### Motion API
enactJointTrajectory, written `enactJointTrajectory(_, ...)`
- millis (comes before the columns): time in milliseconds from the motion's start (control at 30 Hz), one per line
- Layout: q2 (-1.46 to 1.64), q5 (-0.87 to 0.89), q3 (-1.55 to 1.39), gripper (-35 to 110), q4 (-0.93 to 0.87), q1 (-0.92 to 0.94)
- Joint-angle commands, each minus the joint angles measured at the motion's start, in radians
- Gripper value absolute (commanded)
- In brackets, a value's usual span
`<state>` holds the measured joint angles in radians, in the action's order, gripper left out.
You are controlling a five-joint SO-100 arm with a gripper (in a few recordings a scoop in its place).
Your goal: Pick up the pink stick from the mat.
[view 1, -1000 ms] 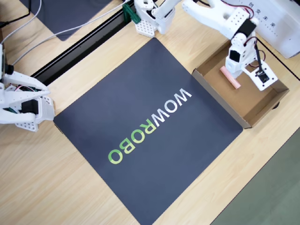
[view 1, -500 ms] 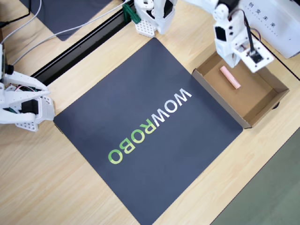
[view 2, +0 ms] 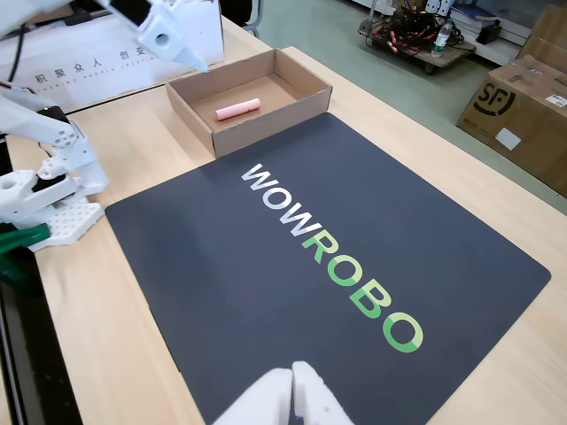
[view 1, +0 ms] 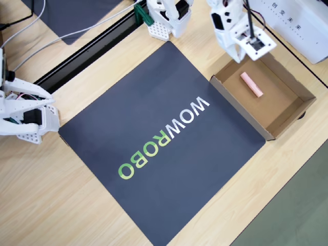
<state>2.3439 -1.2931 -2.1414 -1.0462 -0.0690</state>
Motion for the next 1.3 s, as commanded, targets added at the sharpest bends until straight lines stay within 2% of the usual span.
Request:
enactJointTrajectory(0, 0.164, -0.031, -0.150, 0, 0.026, -0.014)
enactJointTrajectory(567, 0.755, -0.184, -0.827, 0, 0.012, 0.023)
enactJointTrajectory(867, 0.884, -0.241, -0.983, 0, -0.020, 0.029)
enactJointTrajectory(1267, 0.934, -0.327, -0.985, 0, -0.253, 0.020)
